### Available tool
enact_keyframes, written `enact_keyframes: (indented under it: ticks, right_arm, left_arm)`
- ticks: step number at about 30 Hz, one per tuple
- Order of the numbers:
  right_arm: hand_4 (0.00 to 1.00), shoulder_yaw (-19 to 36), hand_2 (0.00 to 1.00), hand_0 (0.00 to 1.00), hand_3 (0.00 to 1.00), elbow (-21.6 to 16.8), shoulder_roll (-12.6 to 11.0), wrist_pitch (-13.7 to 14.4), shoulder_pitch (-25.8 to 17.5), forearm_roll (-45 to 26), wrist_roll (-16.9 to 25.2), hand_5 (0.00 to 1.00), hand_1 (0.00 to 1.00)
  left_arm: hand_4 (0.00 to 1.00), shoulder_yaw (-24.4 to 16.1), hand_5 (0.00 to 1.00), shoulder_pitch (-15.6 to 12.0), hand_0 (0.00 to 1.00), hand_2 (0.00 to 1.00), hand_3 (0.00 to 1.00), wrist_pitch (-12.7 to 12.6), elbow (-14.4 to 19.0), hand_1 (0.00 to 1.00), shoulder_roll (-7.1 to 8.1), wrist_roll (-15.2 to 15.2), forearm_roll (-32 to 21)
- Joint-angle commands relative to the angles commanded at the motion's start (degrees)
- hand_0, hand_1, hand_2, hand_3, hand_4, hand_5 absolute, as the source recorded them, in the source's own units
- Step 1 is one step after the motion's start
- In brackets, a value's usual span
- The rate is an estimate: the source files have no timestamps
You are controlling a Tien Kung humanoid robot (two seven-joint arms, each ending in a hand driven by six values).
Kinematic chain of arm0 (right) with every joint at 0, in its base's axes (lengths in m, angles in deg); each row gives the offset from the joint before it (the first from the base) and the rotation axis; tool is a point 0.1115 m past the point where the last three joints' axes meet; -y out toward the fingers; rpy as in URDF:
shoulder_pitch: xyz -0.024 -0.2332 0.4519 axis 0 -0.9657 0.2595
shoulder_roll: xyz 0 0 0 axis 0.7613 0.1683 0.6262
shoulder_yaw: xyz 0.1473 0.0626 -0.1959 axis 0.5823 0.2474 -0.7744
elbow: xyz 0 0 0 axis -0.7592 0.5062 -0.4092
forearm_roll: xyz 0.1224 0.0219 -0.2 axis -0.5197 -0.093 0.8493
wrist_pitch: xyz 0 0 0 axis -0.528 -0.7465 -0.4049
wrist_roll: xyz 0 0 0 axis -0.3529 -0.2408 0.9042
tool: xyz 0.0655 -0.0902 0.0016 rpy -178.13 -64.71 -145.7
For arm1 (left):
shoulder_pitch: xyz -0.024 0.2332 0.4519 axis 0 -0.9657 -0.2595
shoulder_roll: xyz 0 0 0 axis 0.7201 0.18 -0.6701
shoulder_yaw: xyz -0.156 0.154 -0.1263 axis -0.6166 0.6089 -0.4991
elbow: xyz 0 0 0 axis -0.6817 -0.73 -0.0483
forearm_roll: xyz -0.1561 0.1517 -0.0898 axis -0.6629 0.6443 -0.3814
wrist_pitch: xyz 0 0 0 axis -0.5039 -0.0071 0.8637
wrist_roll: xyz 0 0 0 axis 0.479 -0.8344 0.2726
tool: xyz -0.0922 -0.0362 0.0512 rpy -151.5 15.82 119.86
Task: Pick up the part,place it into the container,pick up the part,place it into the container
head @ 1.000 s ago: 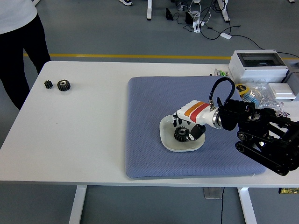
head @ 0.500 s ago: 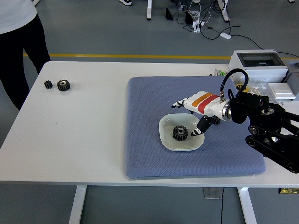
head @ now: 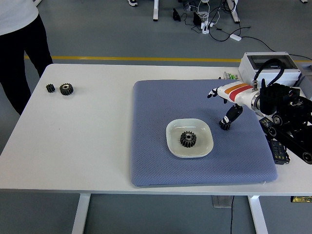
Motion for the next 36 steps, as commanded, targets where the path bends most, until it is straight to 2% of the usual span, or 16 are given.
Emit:
enact_keyframes:
  ticks: [1, 2, 6, 8, 14, 15, 20, 21, 36]
  right_arm:
    - [0.983, -0.6, 0.787, 0.602, 0.775, 1.3, 0.3, 0.4, 0.0, -0.6, 0.5, 0.202, 0.655]
    - [0.946, -1.1, 0.773, 0.619, 0.674, 2.2, 0.5, 0.5, -0.1, -1.3, 0.7, 0.196, 0.660]
    - [0.946, -1.9, 0.773, 0.619, 0.674, 3.8, 0.8, 0.7, -0.4, -3.5, 0.8, 0.196, 0.660]
    - [0.932, -2.4, 0.747, 0.583, 0.648, 4.2, 1.1, 1.3, -0.5, -4.0, 1.4, 0.191, 0.639]
    - [0.932, -4.5, 0.747, 0.583, 0.648, 7.5, 2.1, 3.7, -0.7, -6.0, 3.2, 0.191, 0.639]
    - [0.893, -4.7, 0.724, 0.530, 0.601, 8.0, 2.2, 4.0, -0.8, -6.2, 3.4, 0.178, 0.593]
    - [0.893, -5.3, 0.724, 0.530, 0.601, 10.5, 2.7, 5.1, -1.1, -7.7, 4.0, 0.178, 0.593]
    - [0.869, -5.4, 0.713, 0.520, 0.603, 10.8, 2.8, 5.2, -1.1, -7.8, 4.1, 0.181, 0.579]
    - [0.839, -7.0, 0.696, 0.524, 0.594, 16.1, 4.0, 6.0, -1.6, -10.2, 4.8, 0.172, 0.567]
  left_arm:
    - [0.668, 0.1, 0.608, 0.1, 0.686, 0.683, 0.564, 0.0, 0.0, 0.671, 0.00, 0.0, -0.1]
    - [0.669, 0.2, 0.609, 0.1, 0.685, 0.684, 0.564, 0.0, 0.0, 0.676, 0.00, 0.0, -0.2]
    - [0.669, 0.4, 0.609, 0.4, 0.685, 0.684, 0.564, 0.0, 0.0, 0.676, 0.00, 0.0, -0.4]
    - [0.669, 0.4, 0.609, 0.4, 0.684, 0.685, 0.564, 0.0, 0.0, 0.677, 0.00, 0.0, -0.3]
    - [0.669, 0.5, 0.609, 0.4, 0.684, 0.685, 0.564, 0.0, 0.0, 0.677, 0.00, 0.0, -0.3]
    - [0.668, 0.5, 0.608, 0.4, 0.683, 0.686, 0.565, 0.0, 0.0, 0.676, 0.00, 0.0, -0.4]
    - [0.668, 0.7, 0.608, 0.5, 0.683, 0.686, 0.565, 0.0, 0.0, 0.676, 0.00, 0.0, -0.6]
    - [0.667, 0.7, 0.608, 0.5, 0.684, 0.686, 0.564, 0.0, 0.0, 0.678, 0.00, 0.0, -0.6]
    - [0.667, 2.4, 0.607, 0.8, 0.685, 0.688, 0.564, 0.2, 0.0, 0.678, 0.00, -0.1, -1.7]
